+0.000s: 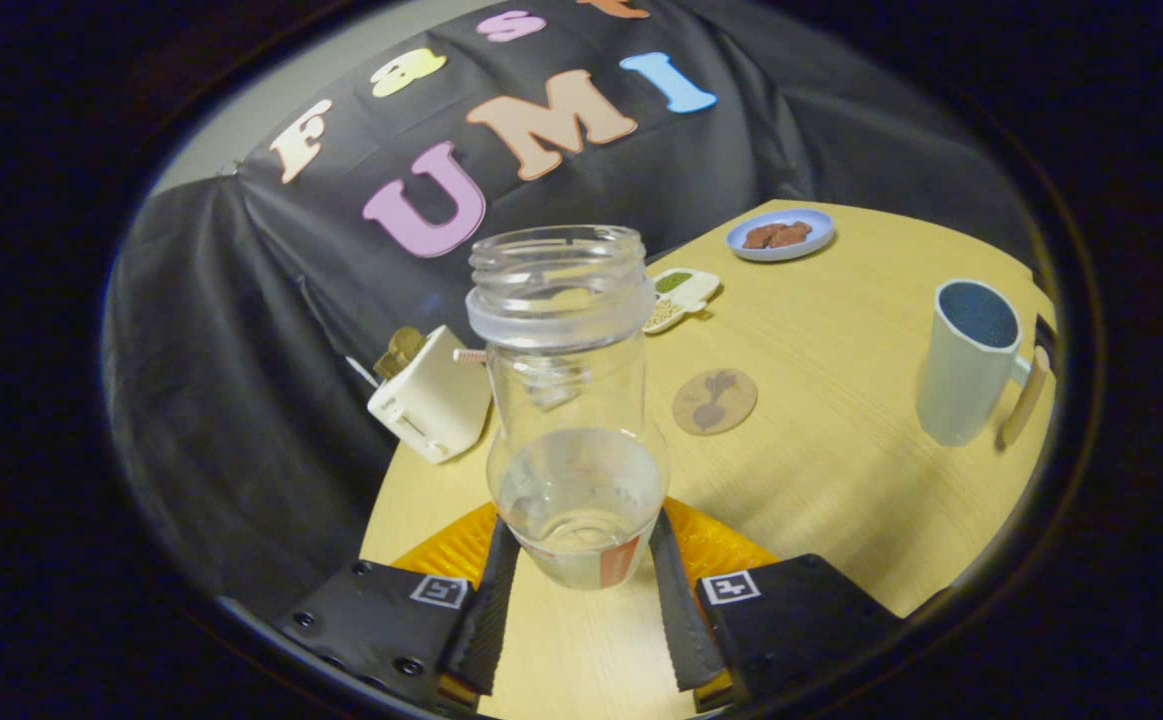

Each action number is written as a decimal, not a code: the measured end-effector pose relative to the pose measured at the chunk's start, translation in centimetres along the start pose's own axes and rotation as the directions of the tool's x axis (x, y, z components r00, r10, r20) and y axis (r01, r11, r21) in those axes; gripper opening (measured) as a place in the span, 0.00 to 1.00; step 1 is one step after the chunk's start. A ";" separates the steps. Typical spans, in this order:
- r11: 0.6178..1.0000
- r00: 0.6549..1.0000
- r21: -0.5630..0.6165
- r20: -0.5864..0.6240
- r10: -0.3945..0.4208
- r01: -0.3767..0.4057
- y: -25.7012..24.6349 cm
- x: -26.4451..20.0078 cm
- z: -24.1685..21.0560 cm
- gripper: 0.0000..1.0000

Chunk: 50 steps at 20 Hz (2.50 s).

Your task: Take the bottle from table, then pour the juice into the cup, finally place the bottle on the coaster

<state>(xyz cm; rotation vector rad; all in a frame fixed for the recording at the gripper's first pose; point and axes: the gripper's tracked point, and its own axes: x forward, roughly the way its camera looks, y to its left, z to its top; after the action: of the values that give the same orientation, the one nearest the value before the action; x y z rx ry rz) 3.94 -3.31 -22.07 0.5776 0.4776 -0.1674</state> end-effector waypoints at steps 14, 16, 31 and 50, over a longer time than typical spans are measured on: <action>0.876 0.985 0.467 0.169 0.046 -0.121 -0.9 -0.6 8.5 0.69; 0.852 0.981 0.505 0.192 0.043 -0.136 -1.2 -0.5 9.8 0.69; 0.601 0.945 0.754 0.328 0.004 -0.265 -4.3 -1.6 15.9 0.69; 0.380 0.914 0.853 0.403 -0.046 -0.356 -5.6 -1.5 18.7 0.69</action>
<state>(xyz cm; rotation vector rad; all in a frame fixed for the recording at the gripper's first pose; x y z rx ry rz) 8.21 -18.44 -10.36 1.6922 -0.1211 -0.3570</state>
